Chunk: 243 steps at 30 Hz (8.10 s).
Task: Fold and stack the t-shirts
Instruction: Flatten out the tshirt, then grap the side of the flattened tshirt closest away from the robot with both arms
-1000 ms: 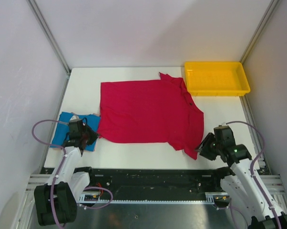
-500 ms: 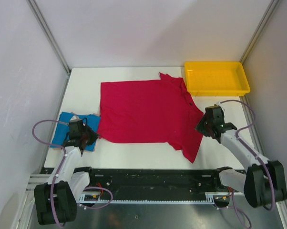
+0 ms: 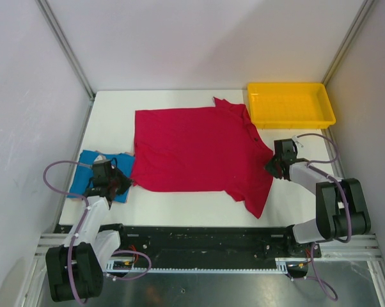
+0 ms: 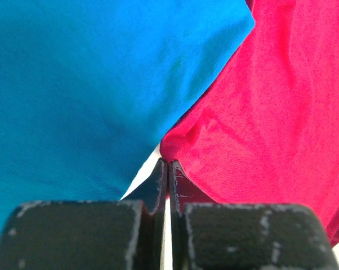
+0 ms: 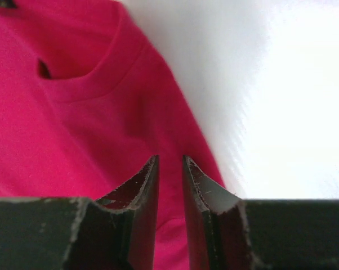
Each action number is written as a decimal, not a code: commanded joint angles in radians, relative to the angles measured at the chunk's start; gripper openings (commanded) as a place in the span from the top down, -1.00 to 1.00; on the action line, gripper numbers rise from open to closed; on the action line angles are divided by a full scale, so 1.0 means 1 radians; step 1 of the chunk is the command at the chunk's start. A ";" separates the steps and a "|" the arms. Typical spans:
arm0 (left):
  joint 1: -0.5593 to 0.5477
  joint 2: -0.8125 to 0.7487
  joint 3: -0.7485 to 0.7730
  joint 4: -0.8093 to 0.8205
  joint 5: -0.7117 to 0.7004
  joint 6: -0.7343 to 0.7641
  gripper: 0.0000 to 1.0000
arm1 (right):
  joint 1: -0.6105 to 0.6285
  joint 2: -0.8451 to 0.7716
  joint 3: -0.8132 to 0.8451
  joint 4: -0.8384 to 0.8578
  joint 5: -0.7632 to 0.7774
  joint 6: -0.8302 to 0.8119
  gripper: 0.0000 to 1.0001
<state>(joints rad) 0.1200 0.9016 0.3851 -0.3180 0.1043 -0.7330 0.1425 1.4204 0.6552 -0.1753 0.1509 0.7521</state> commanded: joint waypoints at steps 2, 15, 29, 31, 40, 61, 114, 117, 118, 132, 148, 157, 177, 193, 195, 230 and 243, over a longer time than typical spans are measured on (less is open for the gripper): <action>0.001 -0.020 -0.009 0.004 -0.012 -0.013 0.99 | -0.052 0.011 0.004 -0.003 0.074 0.047 0.47; -0.051 -0.017 -0.044 0.004 -0.006 -0.020 0.98 | -0.240 -0.159 -0.109 -0.106 0.027 0.023 0.48; -0.087 -0.148 -0.065 -0.046 -0.004 -0.068 0.20 | -0.246 -0.308 -0.049 -0.221 -0.085 -0.054 0.16; -0.105 -0.179 -0.022 -0.085 -0.043 -0.045 0.07 | -0.210 -0.313 -0.024 -0.250 -0.093 -0.063 0.08; -0.276 -0.182 0.020 -0.180 -0.245 -0.088 0.23 | -0.056 -0.399 -0.019 -0.444 -0.078 -0.041 0.07; -0.378 -0.202 -0.014 -0.229 -0.428 -0.255 0.28 | -0.007 -0.447 -0.179 -0.621 -0.122 0.154 0.08; -0.392 -0.086 -0.052 -0.127 -0.414 -0.244 1.00 | -0.182 -0.522 0.021 -0.674 -0.238 -0.018 1.00; -0.391 -0.195 -0.049 -0.213 -0.416 -0.312 1.00 | -0.196 -0.514 0.021 -0.677 -0.238 -0.030 1.00; -0.391 -0.231 -0.047 -0.244 -0.418 -0.335 1.00 | -0.200 -0.511 0.021 -0.677 -0.238 -0.034 1.00; -0.392 -0.384 -0.057 -0.379 -0.346 -0.369 1.00 | -0.236 -0.527 0.021 -0.716 -0.259 -0.053 1.00; -0.393 -0.189 0.036 -0.337 -0.485 -0.249 0.15 | -0.229 -0.530 0.021 -0.704 -0.297 -0.051 1.00; -0.393 -0.092 0.074 -0.285 -0.573 -0.179 0.30 | -0.214 -0.522 0.021 -0.697 -0.299 -0.049 1.00; -0.393 0.031 0.056 -0.154 -0.436 -0.088 0.36 | -0.184 -0.507 0.020 -0.684 -0.286 -0.039 1.00; -0.393 0.024 0.005 -0.176 -0.472 -0.151 0.30 | -0.178 -0.505 0.020 -0.680 -0.286 -0.036 1.00; -0.393 0.036 0.008 -0.176 -0.468 -0.154 0.30 | -0.177 -0.504 0.020 -0.679 -0.286 -0.034 1.00; -0.393 0.015 0.004 -0.207 -0.483 -0.165 0.30 | -0.161 -0.497 0.017 -0.672 -0.280 -0.029 1.00; -0.392 0.042 0.013 -0.210 -0.489 -0.179 0.15 | -0.157 -0.495 0.012 -0.663 -0.286 -0.027 1.00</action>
<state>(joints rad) -0.2684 0.9218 0.3885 -0.5335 -0.3470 -0.8936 -0.0212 0.9249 0.6331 -0.8543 -0.1375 0.7227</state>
